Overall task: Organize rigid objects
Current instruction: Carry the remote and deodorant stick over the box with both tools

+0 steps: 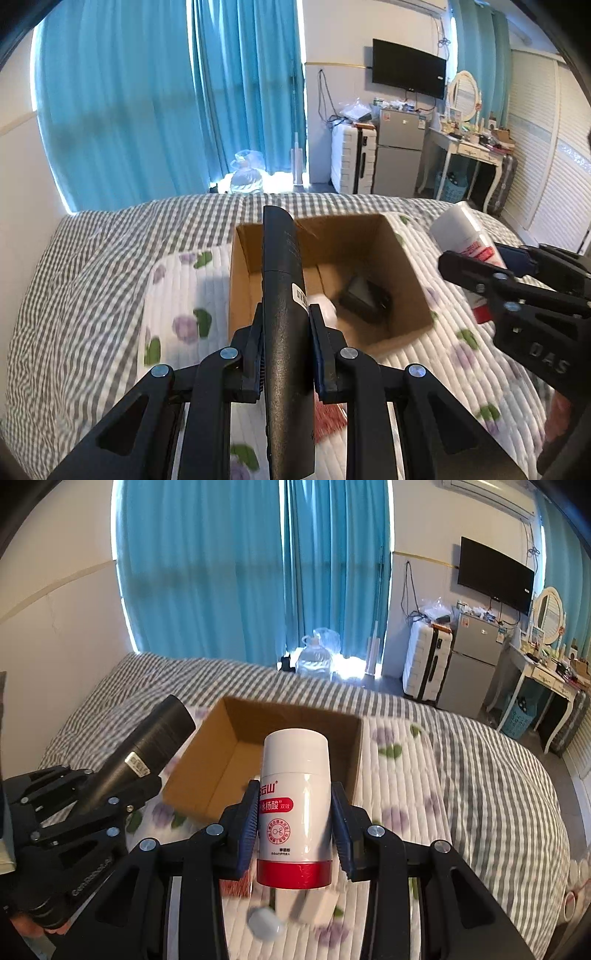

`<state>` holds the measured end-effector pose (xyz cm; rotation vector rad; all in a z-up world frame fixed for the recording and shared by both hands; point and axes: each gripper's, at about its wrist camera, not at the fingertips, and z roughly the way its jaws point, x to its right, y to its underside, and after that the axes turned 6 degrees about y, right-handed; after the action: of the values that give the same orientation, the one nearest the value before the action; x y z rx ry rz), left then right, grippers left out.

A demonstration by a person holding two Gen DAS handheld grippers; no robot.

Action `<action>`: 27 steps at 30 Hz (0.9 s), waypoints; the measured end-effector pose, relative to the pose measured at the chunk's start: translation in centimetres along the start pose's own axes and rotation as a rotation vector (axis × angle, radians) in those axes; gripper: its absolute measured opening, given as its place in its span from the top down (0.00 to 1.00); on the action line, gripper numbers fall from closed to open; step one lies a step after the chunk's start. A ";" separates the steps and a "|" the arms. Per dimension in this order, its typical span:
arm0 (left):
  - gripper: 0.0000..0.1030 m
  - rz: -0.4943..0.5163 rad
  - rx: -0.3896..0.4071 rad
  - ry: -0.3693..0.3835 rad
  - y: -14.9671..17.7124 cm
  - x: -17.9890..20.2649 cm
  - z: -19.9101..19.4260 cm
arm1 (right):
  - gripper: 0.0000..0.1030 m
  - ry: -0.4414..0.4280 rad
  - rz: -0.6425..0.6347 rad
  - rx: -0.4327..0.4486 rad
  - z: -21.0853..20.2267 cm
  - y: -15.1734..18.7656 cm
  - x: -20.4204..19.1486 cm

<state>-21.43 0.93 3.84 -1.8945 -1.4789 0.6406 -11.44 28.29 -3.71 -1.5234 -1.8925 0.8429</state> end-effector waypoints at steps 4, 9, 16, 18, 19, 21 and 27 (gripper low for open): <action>0.81 -0.007 -0.030 -0.005 -1.1 -0.9 4.0 | 0.65 -0.012 0.019 0.005 3.0 -1.6 0.7; 0.80 -0.026 -0.070 -0.011 -1.2 -1.6 9.0 | 0.65 -0.023 0.037 -0.016 7.4 -1.9 1.4; 0.80 -0.018 -0.105 -0.023 -0.2 -1.1 13.0 | 0.65 -0.039 0.033 -0.058 12.1 -1.2 2.4; 0.79 -0.022 -0.100 -0.016 -0.2 -1.1 13.4 | 0.65 -0.045 0.033 -0.067 12.5 -0.9 2.6; 0.77 -0.018 -0.093 -0.012 -0.2 -1.0 13.4 | 0.65 -0.052 0.035 -0.069 12.7 -0.8 2.6; 0.77 -0.008 -0.076 -0.016 -0.5 -0.8 13.1 | 0.65 -0.065 0.044 -0.067 13.0 -0.8 2.7; 0.67 -0.007 -0.058 -0.010 -0.8 -1.4 10.4 | 0.65 -0.074 0.050 -0.063 12.2 -0.7 2.5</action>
<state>-29.70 1.70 -2.59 -1.9310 -1.5255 0.6112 -21.57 29.11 -10.91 -1.6029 -1.9584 0.8812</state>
